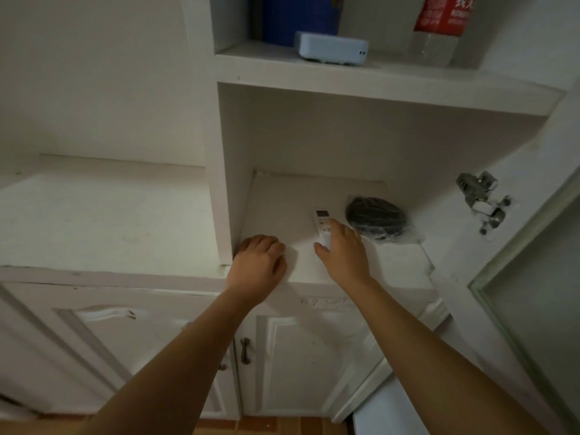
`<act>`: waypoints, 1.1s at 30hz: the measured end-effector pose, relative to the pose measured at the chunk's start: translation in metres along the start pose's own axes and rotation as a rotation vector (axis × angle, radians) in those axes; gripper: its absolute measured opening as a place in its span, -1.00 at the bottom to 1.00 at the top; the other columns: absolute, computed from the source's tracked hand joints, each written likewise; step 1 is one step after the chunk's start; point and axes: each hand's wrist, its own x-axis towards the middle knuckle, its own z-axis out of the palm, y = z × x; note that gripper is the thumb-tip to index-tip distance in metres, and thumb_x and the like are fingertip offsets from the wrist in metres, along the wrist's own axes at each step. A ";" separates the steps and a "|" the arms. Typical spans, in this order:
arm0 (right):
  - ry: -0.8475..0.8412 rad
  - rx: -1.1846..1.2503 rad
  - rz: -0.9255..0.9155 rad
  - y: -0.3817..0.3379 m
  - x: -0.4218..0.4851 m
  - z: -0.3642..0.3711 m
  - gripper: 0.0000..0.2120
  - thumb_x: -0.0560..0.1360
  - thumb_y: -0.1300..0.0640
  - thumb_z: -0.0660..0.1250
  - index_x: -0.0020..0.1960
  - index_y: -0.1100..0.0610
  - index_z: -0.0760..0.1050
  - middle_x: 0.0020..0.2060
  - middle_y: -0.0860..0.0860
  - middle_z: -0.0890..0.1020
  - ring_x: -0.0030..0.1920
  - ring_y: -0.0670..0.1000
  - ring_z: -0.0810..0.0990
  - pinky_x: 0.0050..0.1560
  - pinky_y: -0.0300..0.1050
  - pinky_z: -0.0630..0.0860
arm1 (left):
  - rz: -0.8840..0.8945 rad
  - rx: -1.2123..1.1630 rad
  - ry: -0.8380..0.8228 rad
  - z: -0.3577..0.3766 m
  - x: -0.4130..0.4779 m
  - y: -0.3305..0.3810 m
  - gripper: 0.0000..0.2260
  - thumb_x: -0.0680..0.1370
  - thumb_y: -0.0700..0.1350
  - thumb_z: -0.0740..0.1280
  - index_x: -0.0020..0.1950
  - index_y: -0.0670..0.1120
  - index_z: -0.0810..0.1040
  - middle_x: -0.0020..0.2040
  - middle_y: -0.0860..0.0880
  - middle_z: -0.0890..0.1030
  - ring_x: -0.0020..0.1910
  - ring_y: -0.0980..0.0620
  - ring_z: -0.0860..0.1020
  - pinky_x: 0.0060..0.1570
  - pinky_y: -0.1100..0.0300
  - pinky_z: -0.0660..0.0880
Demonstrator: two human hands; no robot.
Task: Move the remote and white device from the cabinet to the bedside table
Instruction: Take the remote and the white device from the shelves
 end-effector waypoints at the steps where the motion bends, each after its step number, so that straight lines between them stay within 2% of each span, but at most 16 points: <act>1: 0.001 -0.008 0.015 -0.001 0.002 0.001 -0.47 0.50 0.05 0.25 0.37 0.21 0.19 0.30 0.20 0.41 0.31 0.21 0.32 0.27 0.03 0.29 | 0.005 0.002 0.000 0.000 0.000 0.000 -0.68 0.43 -0.03 0.10 -0.08 -0.14 0.59 -0.07 -0.11 0.65 -0.06 -0.13 0.59 0.00 -0.01 0.51; 6: 0.009 -0.020 0.069 -0.003 0.005 0.005 -0.48 0.50 0.17 0.23 0.40 0.22 0.14 0.28 0.24 0.42 0.29 0.22 0.33 0.27 0.03 0.30 | 0.006 -0.023 0.004 0.000 -0.001 -0.001 -0.72 0.46 -0.03 0.14 -0.06 -0.13 0.59 -0.06 -0.10 0.65 -0.04 -0.11 0.58 0.04 0.00 0.49; 12: 0.042 -0.022 0.096 -0.004 0.002 0.006 -0.48 0.49 0.25 0.22 0.40 0.22 0.14 0.29 0.26 0.40 0.29 0.24 0.31 0.30 0.04 0.26 | 0.012 -0.033 -0.001 0.000 -0.001 -0.002 -0.68 0.45 -0.01 0.10 -0.07 -0.13 0.59 -0.07 -0.10 0.64 -0.03 -0.12 0.57 0.05 0.00 0.48; 19: 0.098 0.031 0.111 -0.009 -0.007 -0.004 -0.49 0.48 0.27 0.22 0.39 0.21 0.16 0.28 0.26 0.38 0.29 0.24 0.31 0.25 0.07 0.33 | 0.018 -0.060 -0.002 0.004 0.000 -0.007 -0.73 0.47 -0.03 0.18 -0.04 -0.15 0.58 -0.03 -0.13 0.63 0.01 -0.14 0.55 0.10 -0.03 0.44; 23: 0.122 0.082 0.131 -0.010 -0.016 -0.014 -0.50 0.49 0.25 0.22 0.39 0.18 0.18 0.28 0.23 0.38 0.26 0.22 0.37 0.16 0.08 0.41 | 0.035 -0.071 -0.012 0.002 -0.001 -0.007 -0.65 0.45 0.01 0.09 -0.06 -0.15 0.59 -0.05 -0.13 0.63 -0.01 -0.15 0.55 0.09 -0.02 0.45; 26: 0.159 0.119 0.147 -0.010 -0.026 -0.026 -0.51 0.48 0.22 0.23 0.38 0.15 0.21 0.30 0.19 0.38 0.24 0.21 0.40 0.10 0.08 0.44 | 0.026 -0.087 -0.026 0.000 0.000 -0.007 -0.71 0.45 -0.03 0.16 -0.06 -0.17 0.58 -0.05 -0.15 0.63 -0.01 -0.18 0.55 0.09 -0.03 0.44; 33: 0.261 0.165 0.146 -0.011 -0.055 -0.065 -0.52 0.45 0.19 0.28 0.35 0.11 0.26 0.27 0.13 0.42 0.17 0.17 0.46 -0.02 -0.03 0.45 | 0.066 -0.071 -0.101 -0.007 0.000 -0.006 -0.62 0.45 0.02 0.11 0.01 -0.20 0.56 0.02 -0.21 0.60 0.07 -0.23 0.51 0.19 -0.08 0.37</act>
